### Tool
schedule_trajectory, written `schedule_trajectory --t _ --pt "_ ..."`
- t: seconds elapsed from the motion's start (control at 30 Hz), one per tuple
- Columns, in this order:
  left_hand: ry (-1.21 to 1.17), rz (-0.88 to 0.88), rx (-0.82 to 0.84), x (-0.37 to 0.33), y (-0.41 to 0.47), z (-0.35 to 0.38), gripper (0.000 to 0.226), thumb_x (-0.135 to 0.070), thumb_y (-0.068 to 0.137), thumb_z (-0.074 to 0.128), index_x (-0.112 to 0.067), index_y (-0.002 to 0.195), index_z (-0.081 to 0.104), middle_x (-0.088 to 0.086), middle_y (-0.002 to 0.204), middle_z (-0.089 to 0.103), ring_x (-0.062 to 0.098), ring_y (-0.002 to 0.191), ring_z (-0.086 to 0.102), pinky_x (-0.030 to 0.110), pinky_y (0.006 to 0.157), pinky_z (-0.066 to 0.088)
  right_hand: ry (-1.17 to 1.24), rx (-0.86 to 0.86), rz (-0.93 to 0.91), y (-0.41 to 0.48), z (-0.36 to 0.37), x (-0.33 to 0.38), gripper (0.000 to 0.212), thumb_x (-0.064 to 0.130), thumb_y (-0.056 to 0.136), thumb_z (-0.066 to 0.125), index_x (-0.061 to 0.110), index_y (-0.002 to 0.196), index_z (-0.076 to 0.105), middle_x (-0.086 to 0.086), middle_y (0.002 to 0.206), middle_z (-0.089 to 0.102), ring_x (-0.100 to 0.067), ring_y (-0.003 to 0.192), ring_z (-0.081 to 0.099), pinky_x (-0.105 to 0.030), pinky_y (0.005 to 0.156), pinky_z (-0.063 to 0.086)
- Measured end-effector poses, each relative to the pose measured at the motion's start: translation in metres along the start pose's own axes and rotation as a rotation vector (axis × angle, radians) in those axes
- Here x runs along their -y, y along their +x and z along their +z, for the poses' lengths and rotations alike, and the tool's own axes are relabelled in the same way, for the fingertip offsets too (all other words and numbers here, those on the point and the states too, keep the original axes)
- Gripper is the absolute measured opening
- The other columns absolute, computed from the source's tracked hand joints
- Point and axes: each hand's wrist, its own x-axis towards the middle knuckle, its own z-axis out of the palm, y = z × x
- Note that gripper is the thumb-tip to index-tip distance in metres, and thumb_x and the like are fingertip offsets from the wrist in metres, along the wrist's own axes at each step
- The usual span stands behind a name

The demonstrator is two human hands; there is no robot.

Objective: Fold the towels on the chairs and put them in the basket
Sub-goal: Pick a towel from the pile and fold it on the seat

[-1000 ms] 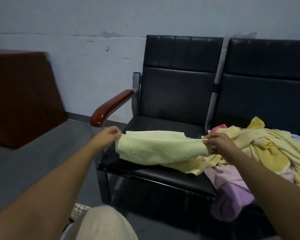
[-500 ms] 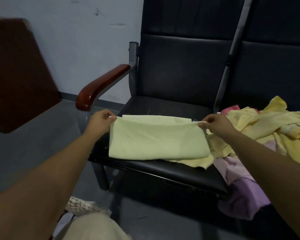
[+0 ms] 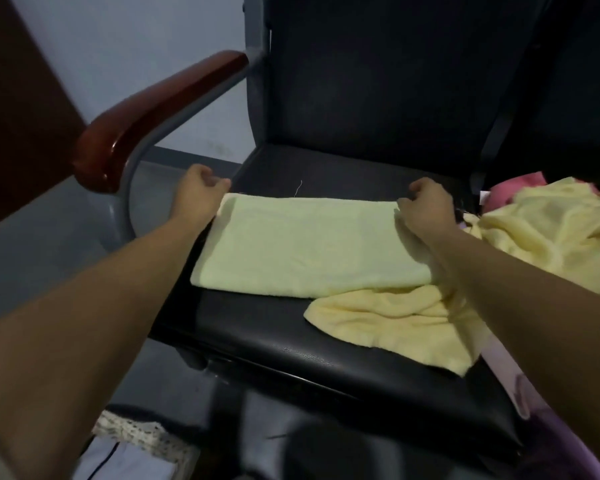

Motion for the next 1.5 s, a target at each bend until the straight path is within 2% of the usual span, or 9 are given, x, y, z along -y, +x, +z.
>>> schedule_trajectory --t 0.33,0.5,0.97,1.13,1.27,1.4,1.43,1.47,1.5 --pt "0.416 -0.146 0.128 0.019 -0.038 -0.01 0.067 -0.063 0.086 0.06 -0.002 0.112 0.061 0.021 0.123 0.059 0.04 0.119 0.051 0.045 0.098 0.042 -0.295 0.368 -0.529 -0.111 0.058 0.047 0.053 0.048 0.099 0.04 0.016 0.141 0.043 -0.016 0.156 0.035 -0.029 0.148 0.025 -0.042 0.119 0.024" --pt "0.422 -0.14 0.237 0.004 -0.063 -0.013 0.039 -0.044 0.09 0.068 -0.009 0.097 0.053 0.012 0.109 0.064 0.035 0.107 0.06 0.041 0.09 0.05 -0.48 0.394 -0.558 -0.134 0.063 0.042 0.063 0.054 0.104 0.018 0.024 0.159 0.014 -0.008 0.168 -0.001 -0.02 0.154 -0.005 -0.042 0.125 -0.003" --pt "0.248 0.001 0.234 -0.02 -0.074 -0.022 0.041 -0.024 0.094 0.064 -0.004 0.129 0.055 0.01 0.127 0.062 0.027 0.109 0.058 0.035 0.085 0.044 -0.428 0.403 -0.537 -0.137 0.06 0.042 0.062 0.053 0.104 0.02 0.025 0.159 0.016 -0.003 0.168 0.002 -0.015 0.154 -0.003 -0.039 0.125 -0.005" --pt "0.349 0.269 0.216 -0.07 -0.087 -0.012 0.032 -0.027 0.09 0.07 -0.016 0.116 0.054 0.005 0.115 0.062 0.023 0.099 0.057 0.034 0.079 0.045 0.351 0.372 -0.19 -0.131 0.047 0.047 0.043 0.046 0.101 0.045 0.019 0.131 0.059 0.005 0.129 0.062 -0.017 0.124 0.054 -0.038 0.11 0.039" --pt "0.198 0.356 0.427 -0.103 -0.103 0.0 0.032 -0.041 0.088 0.071 -0.023 0.106 0.052 -0.006 0.105 0.065 0.013 0.084 0.066 0.029 0.071 0.051 0.868 0.399 0.233 -0.114 0.026 0.066 0.05 0.048 0.103 0.042 0.007 0.12 0.062 -0.005 0.1 0.071 -0.019 0.095 0.066 -0.033 0.081 0.051" --pt "0.061 0.238 0.395 -0.084 -0.112 0.016 0.022 -0.043 0.095 0.059 -0.022 0.097 0.054 -0.003 0.099 0.07 0.013 0.068 0.07 0.031 0.066 0.054 0.666 0.427 0.296 -0.11 0.025 0.059 0.042 0.05 0.092 0.061 0.009 0.093 0.065 -0.007 0.073 0.05 -0.023 0.068 0.049 -0.034 0.063 0.04" --pt "0.066 0.204 0.363 -0.075 -0.113 0.019 0.02 -0.04 0.096 0.058 -0.02 0.096 0.055 -0.001 0.097 0.07 0.015 0.071 0.07 0.033 0.068 0.055 0.647 0.427 0.279 -0.113 0.026 0.056 0.032 0.039 0.088 0.069 0.024 0.089 0.041 -0.008 0.076 0.049 -0.024 0.07 0.049 -0.033 0.063 0.04" --pt "0.093 0.175 0.335 -0.067 -0.114 0.021 0.019 -0.037 0.096 0.057 -0.019 0.096 0.057 0.0 0.094 0.069 0.017 0.076 0.069 0.034 0.071 0.056 0.642 0.439 0.28 -0.112 0.029 0.054 0.059 0.029 0.085 0.074 -0.01 0.122 0.049 -0.008 0.084 0.054 -0.023 0.076 0.053 -0.031 0.064 0.043" --pt "0.134 0.152 0.314 -0.06 -0.115 0.022 0.018 -0.035 0.097 0.057 -0.017 0.096 0.057 0.001 0.092 0.068 0.018 0.079 0.066 0.034 0.07 0.054 0.622 0.437 0.262 -0.112 0.03 0.055 0.036 0.022 0.082 0.076 0.009 0.111 0.06 -0.006 0.093 0.059 -0.022 0.082 0.058 -0.031 0.067 0.046"
